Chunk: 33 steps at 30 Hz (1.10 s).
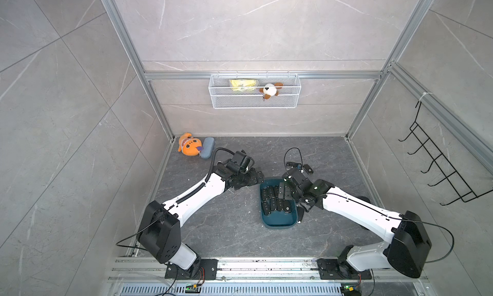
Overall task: Place the car key into the storage box
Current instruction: Adjust the storage box at the center of the board.
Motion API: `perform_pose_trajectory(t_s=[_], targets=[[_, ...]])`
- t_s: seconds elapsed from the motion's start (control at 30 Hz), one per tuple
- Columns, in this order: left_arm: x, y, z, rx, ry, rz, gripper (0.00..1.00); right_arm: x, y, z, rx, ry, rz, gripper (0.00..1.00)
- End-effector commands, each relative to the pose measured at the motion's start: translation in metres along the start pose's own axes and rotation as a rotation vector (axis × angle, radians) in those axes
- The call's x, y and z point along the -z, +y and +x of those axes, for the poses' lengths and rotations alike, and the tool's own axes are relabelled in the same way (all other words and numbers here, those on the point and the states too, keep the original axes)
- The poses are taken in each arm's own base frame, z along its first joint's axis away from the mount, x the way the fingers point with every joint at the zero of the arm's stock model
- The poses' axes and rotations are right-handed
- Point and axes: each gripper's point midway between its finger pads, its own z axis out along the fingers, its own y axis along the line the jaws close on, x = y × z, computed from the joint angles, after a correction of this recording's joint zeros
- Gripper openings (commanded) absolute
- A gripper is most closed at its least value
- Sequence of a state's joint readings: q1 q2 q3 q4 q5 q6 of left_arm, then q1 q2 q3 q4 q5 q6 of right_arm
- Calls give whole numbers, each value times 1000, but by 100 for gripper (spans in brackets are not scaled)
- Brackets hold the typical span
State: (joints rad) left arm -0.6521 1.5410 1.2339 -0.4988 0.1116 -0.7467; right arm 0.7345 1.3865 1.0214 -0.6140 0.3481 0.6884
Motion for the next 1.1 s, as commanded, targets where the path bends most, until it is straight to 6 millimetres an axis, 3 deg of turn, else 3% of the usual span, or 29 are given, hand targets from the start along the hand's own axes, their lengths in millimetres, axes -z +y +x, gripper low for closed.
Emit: perform_pose_trajectory(t_s=[0.0,0.27,0.6,0.73,1.07], targets=[[-1,-20,-5,-50,14,67,100,-2,-31,15,-47,42,67,99],[-8,-24,-3,-56,39,74,100,-23,-69,44,-135,124,125,99],[-8,-23,-3,-59,39,67,100,-46,-78,55,-168,170,132,99],[-9,-22,-3,-59,41,65,100,-57,-76,60,-157,202,124,99],[-10,-21,-3,-60,40,59,100,-75,-48,54,-108,253,33,98]])
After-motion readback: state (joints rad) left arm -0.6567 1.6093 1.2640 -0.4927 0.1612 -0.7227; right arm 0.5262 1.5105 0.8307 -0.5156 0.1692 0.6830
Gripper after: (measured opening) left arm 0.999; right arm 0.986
